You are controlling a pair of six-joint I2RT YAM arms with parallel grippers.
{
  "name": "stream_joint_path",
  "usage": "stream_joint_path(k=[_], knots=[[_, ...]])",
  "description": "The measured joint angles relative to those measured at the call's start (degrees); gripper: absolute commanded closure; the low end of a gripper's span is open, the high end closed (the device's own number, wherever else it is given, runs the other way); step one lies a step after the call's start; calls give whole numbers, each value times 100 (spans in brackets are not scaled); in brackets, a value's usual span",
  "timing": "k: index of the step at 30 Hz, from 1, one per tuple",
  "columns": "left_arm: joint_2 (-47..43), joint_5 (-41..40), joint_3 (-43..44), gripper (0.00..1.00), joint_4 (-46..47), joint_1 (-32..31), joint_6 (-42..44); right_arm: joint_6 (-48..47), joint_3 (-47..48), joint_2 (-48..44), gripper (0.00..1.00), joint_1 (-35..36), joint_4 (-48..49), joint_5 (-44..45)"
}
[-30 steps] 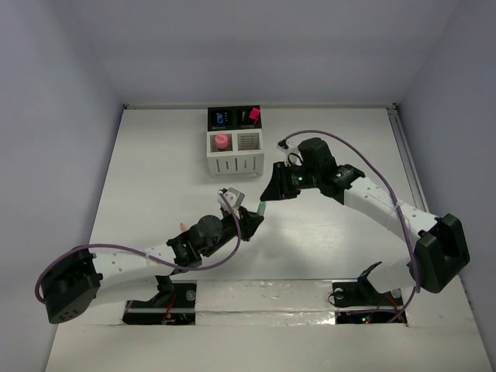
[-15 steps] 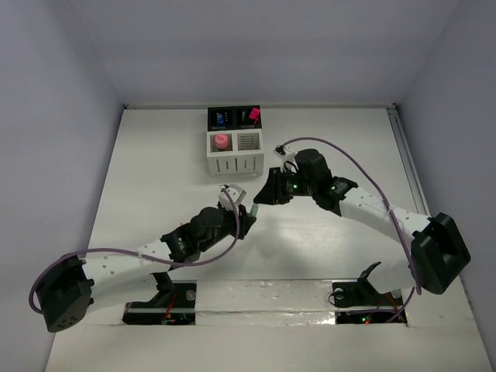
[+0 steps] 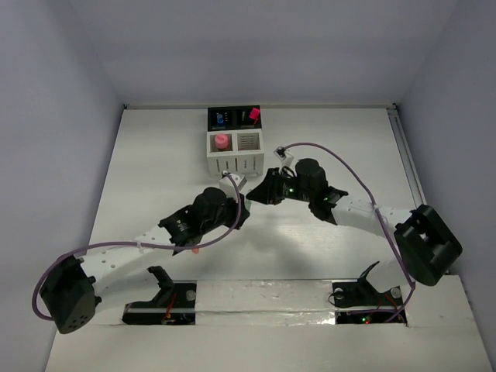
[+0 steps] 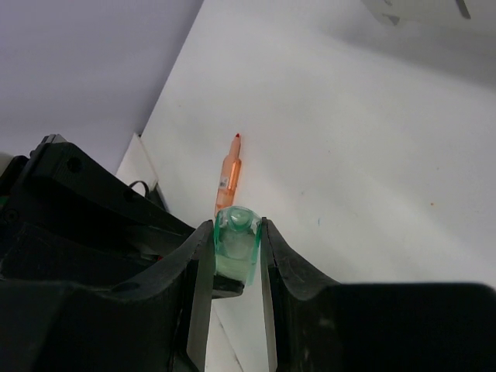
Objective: Sort the stationery into containers
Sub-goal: Close the pen cap on the pen, then place the pen in the storage box.
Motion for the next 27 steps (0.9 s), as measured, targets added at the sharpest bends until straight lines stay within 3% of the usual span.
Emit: stream_joint_path(k=[7, 10, 17, 19, 27], knots=[[39, 17, 74, 100, 96, 83, -181, 317, -50, -20, 100, 55, 455, 367], [-70, -7, -170, 97, 638, 133, -422, 476, 68, -83, 100, 118, 452, 756], [-1239, -192, -1078, 55, 2083, 192, -824, 442, 1325, 94, 100, 337, -402, 1510], [-1576, -223, -1185, 50, 2297, 192, -866, 433, 1711, 227, 100, 295, -483, 1600], [-2553, -446, -1499, 12, 2203, 142, -798, 39, 3010, 1095, 100, -157, -654, 2208]])
